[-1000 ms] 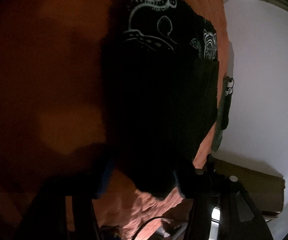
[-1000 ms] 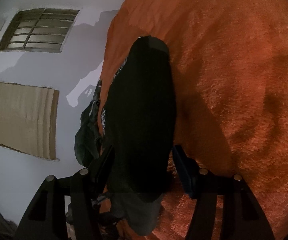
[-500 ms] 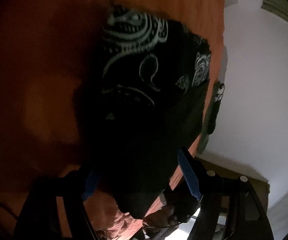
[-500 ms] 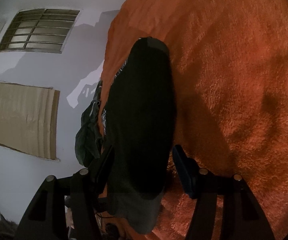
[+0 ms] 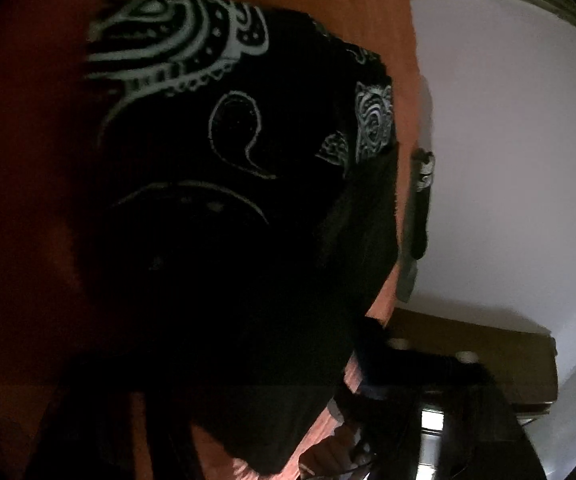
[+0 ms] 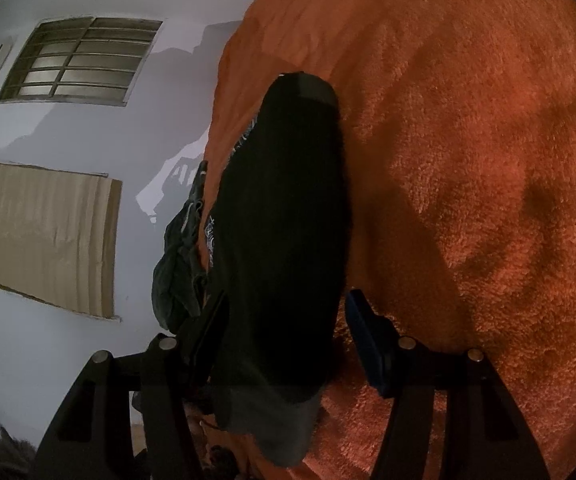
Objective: Fold clothes
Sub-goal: 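Lift the paisley bundle off the bed with both grippers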
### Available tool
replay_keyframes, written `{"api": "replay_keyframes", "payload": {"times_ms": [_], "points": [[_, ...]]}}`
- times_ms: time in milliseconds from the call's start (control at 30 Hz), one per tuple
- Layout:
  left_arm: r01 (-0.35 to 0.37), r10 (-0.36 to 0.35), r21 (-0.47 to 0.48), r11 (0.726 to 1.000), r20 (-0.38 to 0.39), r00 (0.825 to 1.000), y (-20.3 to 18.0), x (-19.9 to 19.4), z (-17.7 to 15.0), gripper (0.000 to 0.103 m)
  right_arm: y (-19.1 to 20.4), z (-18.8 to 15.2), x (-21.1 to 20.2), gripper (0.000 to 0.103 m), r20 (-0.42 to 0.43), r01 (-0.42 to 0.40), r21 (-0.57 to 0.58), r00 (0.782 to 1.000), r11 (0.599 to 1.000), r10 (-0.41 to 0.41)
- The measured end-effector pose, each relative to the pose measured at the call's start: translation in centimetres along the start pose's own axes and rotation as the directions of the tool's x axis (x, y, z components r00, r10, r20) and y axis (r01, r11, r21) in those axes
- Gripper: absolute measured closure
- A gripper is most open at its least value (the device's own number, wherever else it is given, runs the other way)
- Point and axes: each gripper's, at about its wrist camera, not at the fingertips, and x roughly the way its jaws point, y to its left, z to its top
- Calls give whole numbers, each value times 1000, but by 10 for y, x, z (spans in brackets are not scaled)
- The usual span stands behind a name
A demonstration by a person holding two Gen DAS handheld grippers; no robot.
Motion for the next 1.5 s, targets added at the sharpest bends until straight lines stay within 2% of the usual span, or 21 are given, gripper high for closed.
{"api": "replay_keyframes", "payload": {"times_ms": [133,167,233,267,300,333,367,400,433,567,800,867,1100,1233,1333,1367,1400,1500], "points": [[31,-32,-65,997,-4,999,7,11,7,58,2,4,-4,44,-4,18,-13,1000,1000,-18],[39,-40,-67,997,-8,999,6,13,7,56,2,6,-6,44,-4,24,-13,1000,1000,-24],[60,-61,-58,997,-18,998,3,15,5,41,1,9,-9,44,2,28,-6,1000,1000,-28],[60,-61,-48,997,-18,998,1,16,4,41,0,11,-11,44,5,28,-1,1000,1000,-28],[54,-54,-39,998,-11,998,-1,17,4,43,0,13,-13,44,9,29,4,1000,1000,-29],[51,-51,-34,998,-2,999,-1,19,4,65,-1,15,-15,44,12,27,9,1000,1000,-27],[48,-47,-29,998,8,999,-1,20,4,77,-2,15,-15,44,13,23,16,1000,1000,-23],[45,-45,-23,999,14,999,-2,21,4,84,-3,15,-14,44,13,20,21,1000,1000,-21],[43,-43,-17,999,16,999,-3,21,5,85,-4,15,-14,44,14,18,26,1000,1000,-18],[33,-33,27,999,-11,999,-13,17,12,87,-3,14,-5,44,-7,25,26,1000,999,-25],[-35,45,111,993,-87,995,-31,15,37,87,1,26,9,43,-49,75,-8,996,997,-76],[-41,53,112,993,-103,993,-33,16,41,87,4,30,13,28,-48,90,-20,995,996,-91],[-11,16,53,999,-96,995,-27,16,41,86,-4,54,23,27,12,34,51,999,998,-34],[10,-9,4,1000,-99,995,-23,17,42,81,-10,76,37,27,-23,23,89,1000,996,-21],[24,-27,-33,999,-99,995,-21,18,45,80,-3,93,45,27,-39,2,55,999,998,0],[22,-24,-25,999,-92,995,-24,17,45,80,0,97,50,27,-43,-15,45,999,999,16],[19,-19,-10,1000,-78,997,-28,17,45,84,4,101,56,27,-54,-23,30,998,999,24],[-6,9,60,998,-44,999,-43,15,44,88,14,106,76,30,-81,22,-44,996,999,-26]]}}
